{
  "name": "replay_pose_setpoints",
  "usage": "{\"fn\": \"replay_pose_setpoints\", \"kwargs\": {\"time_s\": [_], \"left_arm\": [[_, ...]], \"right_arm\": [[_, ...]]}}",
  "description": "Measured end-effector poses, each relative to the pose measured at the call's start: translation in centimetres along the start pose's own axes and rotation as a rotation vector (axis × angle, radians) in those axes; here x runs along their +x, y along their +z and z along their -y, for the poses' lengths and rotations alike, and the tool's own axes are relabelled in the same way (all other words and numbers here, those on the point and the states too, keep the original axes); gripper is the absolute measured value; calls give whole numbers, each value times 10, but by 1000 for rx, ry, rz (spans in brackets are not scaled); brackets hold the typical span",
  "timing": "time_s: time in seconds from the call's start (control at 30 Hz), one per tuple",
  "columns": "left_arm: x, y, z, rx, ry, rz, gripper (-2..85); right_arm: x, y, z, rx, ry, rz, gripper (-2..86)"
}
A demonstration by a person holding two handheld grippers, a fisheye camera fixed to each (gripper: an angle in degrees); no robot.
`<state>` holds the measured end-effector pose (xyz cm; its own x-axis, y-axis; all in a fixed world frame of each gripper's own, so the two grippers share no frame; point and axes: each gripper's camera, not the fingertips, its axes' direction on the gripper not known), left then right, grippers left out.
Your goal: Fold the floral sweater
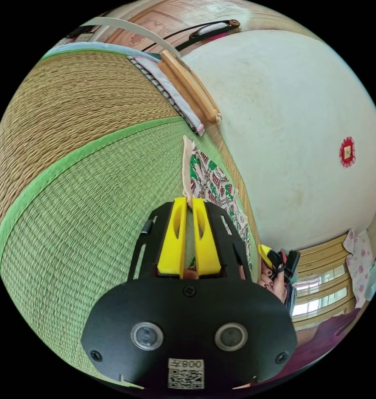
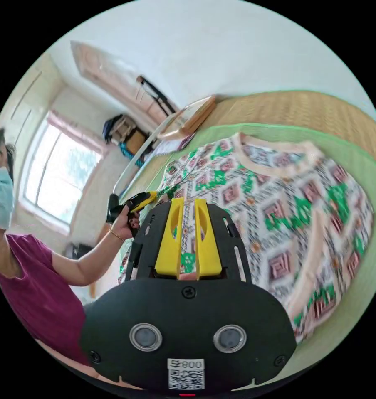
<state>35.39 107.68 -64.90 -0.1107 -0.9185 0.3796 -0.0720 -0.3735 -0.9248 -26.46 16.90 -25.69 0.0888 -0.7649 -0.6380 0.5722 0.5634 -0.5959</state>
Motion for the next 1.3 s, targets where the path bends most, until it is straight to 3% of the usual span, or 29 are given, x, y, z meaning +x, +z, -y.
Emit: {"fn": "replay_pose_setpoints", "kwargs": {"time_s": [0.27,0.67,0.9,1.17,1.3], "left_arm": [[-30,-18,-2,22,-21,-83,17],[-40,-25,2,-2,4,-113,15],[-36,-22,3,-2,3,-121,17],[-2,-20,3,24,114,-128,16],[43,-6,10,-26,279,-123,16]], "right_arm": [[-172,171,173,-213,-353,-210,58],[-276,292,255,-345,-509,-501,84],[-281,281,267,-306,-501,-539,33],[-219,170,288,-161,-318,-241,14],[-163,106,279,-73,-211,-116,14]]}}
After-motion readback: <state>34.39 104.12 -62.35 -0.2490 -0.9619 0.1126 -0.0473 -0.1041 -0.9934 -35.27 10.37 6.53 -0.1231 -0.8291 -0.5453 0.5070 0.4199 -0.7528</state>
